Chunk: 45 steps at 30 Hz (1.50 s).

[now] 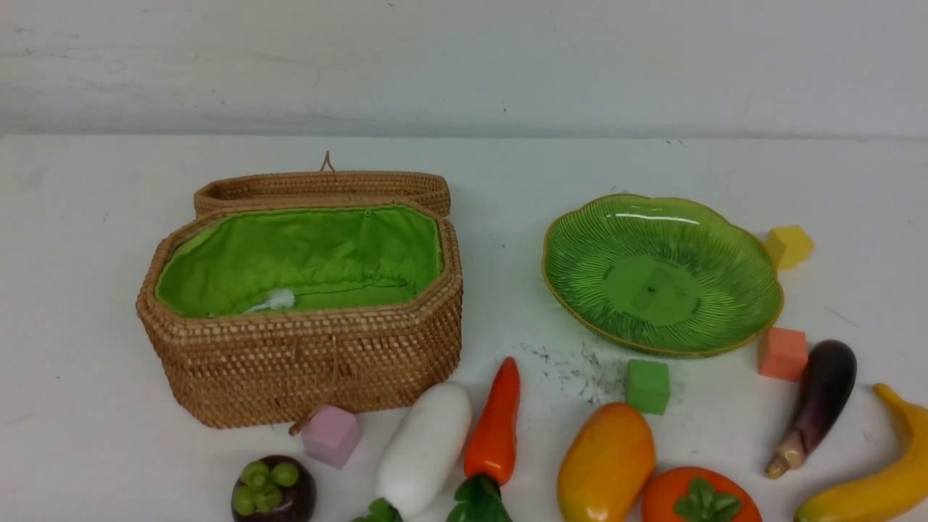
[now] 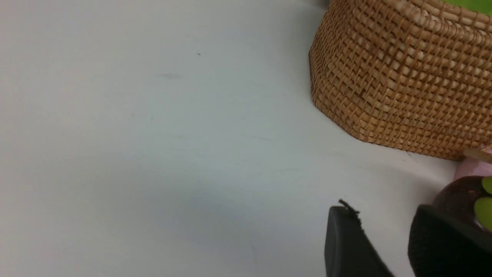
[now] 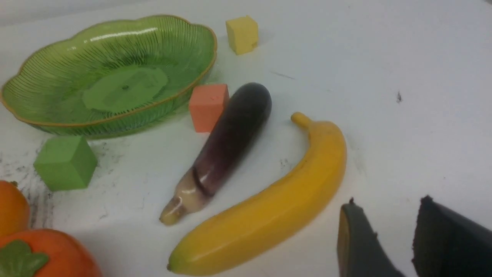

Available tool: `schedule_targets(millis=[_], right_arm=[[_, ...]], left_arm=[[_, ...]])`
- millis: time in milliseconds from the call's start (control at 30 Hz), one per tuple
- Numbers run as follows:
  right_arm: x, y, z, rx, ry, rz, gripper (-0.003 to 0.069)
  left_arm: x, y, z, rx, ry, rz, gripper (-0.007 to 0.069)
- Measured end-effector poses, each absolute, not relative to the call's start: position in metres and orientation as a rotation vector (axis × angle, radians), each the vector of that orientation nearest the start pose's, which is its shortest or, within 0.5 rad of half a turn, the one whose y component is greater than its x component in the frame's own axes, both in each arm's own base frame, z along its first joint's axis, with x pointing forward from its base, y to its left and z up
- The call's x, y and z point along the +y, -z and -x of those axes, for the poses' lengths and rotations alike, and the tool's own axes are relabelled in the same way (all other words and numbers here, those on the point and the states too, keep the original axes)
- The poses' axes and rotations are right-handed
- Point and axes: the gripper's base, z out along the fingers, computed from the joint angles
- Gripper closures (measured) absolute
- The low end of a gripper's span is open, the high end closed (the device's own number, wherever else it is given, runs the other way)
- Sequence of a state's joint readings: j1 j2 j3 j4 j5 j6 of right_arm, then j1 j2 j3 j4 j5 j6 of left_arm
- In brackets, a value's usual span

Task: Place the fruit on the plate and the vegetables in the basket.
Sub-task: Use the right arm to grab a banana and put it into the right plate

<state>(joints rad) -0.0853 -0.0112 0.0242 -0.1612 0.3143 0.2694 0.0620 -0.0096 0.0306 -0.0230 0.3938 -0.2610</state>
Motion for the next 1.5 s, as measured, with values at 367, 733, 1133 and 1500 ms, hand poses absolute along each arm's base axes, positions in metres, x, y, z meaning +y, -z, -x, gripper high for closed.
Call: schedule_targets(millis=[367,733,1133,1500], right_arm=[[-0.003,-0.215,-0.055,1.388,-0.03,-0.119,0.0417],[0.001,-0.265,-0.042,1.105,-0.178,-0.149,0.0417],[-0.01,-0.359,-0.062,1.516,-0.162,-0.365,0.0417],[-0.018,-0.332,-0.117,2.041,-0.083,-0.528,0.0417]], left_arm=[[0.002,-0.168,-0.052,1.874,0.158,0.32,0.0386],[0.002,-0.168,-0.052,1.874,0.158,0.32,0.0386],[0.002,-0.168,-0.052,1.874,0.158,0.32,0.0386],[0.002,-0.168,-0.052,1.874,0.158,0.32,0.0386]])
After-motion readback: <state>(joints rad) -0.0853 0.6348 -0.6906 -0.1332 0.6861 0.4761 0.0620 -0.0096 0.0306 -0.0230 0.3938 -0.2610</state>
